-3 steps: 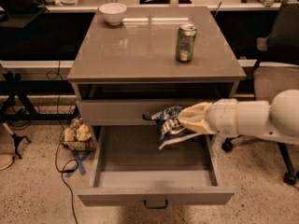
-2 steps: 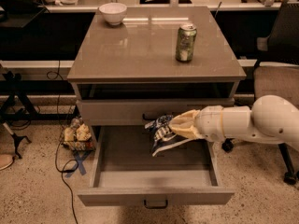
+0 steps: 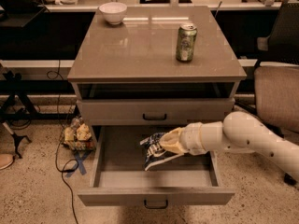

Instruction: Place blue chip bag into middle drawer

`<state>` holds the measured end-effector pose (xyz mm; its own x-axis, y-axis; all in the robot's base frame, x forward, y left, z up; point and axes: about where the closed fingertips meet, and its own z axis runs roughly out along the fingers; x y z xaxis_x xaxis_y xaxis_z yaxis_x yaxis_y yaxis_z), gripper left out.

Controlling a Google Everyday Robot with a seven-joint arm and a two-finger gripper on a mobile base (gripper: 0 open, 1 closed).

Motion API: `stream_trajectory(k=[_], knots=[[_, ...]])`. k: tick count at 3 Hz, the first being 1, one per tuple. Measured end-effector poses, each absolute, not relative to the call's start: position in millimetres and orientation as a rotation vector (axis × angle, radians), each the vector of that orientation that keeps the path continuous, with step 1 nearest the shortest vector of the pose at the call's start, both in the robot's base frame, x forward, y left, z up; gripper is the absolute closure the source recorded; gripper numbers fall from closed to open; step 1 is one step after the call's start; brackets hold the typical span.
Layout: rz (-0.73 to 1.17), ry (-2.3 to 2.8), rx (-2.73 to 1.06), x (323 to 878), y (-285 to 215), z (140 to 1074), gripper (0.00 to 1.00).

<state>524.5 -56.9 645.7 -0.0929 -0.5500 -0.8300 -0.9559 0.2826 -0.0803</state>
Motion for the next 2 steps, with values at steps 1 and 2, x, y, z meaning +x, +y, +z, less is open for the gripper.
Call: stream_trajectory(k=[1, 2], knots=[[0.636, 1.83, -1.35, 528, -50, 601, 0.58], [0.645, 1.874, -1.307, 532, -42, 574, 0.34]])
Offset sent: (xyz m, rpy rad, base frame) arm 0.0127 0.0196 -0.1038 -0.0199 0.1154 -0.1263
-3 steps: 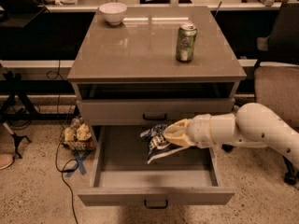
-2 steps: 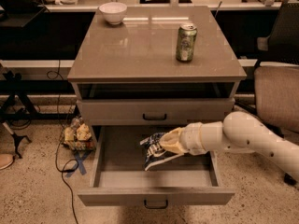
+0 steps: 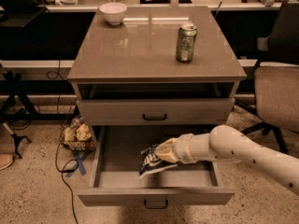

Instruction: Place blue chip bag into middle drawer

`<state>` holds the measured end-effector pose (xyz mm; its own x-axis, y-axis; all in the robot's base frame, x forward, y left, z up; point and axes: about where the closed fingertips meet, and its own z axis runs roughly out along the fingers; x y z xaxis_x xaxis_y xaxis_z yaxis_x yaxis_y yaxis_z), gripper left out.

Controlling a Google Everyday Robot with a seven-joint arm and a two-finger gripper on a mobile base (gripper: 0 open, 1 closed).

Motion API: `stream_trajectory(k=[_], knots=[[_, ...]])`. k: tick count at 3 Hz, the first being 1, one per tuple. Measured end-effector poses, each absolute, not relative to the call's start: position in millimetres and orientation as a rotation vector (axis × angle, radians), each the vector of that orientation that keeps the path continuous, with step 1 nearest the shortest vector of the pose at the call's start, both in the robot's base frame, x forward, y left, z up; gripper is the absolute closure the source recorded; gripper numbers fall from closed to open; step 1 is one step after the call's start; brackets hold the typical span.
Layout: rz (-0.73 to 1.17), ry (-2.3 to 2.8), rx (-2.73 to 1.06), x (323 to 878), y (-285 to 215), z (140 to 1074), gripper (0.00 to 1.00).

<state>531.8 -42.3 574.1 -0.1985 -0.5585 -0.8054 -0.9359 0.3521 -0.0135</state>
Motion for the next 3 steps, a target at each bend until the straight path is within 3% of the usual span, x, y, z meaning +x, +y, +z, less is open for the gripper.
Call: stream_trajectory(k=[1, 2, 3], knots=[[0.654, 1.894, -1.275, 535, -38, 560, 0.11], [0.665, 1.908, -1.25, 537, -39, 551, 0.0], [0.678, 1.914, -1.226, 538, -45, 547, 0.0]])
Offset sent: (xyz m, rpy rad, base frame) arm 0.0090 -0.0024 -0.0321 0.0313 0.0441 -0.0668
